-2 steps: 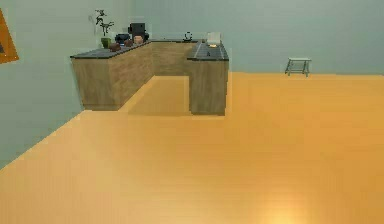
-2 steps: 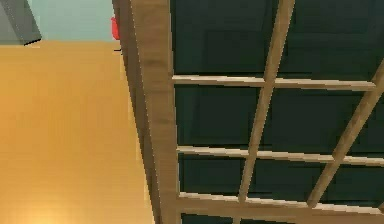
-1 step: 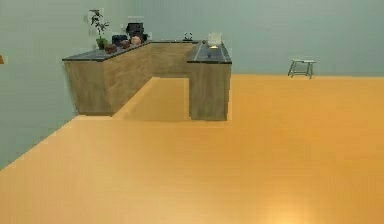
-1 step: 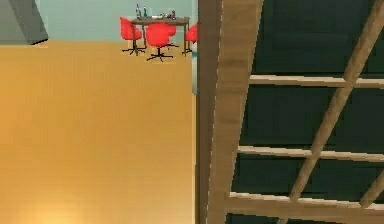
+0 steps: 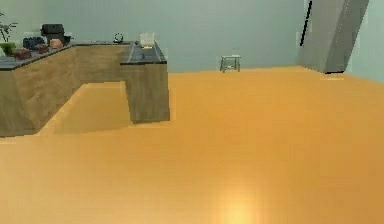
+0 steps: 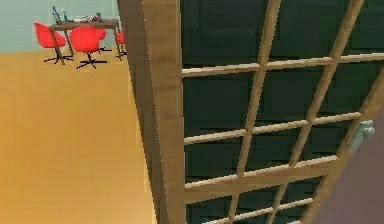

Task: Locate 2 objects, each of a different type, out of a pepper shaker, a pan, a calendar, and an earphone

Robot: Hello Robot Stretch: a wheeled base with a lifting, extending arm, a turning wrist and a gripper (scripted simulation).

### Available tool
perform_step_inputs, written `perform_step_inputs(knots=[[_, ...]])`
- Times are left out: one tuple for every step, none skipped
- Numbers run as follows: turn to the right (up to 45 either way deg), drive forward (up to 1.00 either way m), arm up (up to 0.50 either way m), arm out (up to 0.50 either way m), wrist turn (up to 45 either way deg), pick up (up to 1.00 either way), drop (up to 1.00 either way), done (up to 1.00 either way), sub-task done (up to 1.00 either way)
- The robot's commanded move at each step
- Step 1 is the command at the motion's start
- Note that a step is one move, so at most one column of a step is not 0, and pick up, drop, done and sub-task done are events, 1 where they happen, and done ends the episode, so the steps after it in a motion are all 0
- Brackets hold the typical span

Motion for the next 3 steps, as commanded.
perform_step_inputs(knots=[[0.0,1.00,0.00,0.00,0.0,0.00,0.00,0.00,0.00],[0.0,1.00,0.00,0.00,0.0,0.00,0.00,0.00,0.00],[3.0,0.00,0.00,0.00,0.0,0.00,0.00,0.00,0.00]])
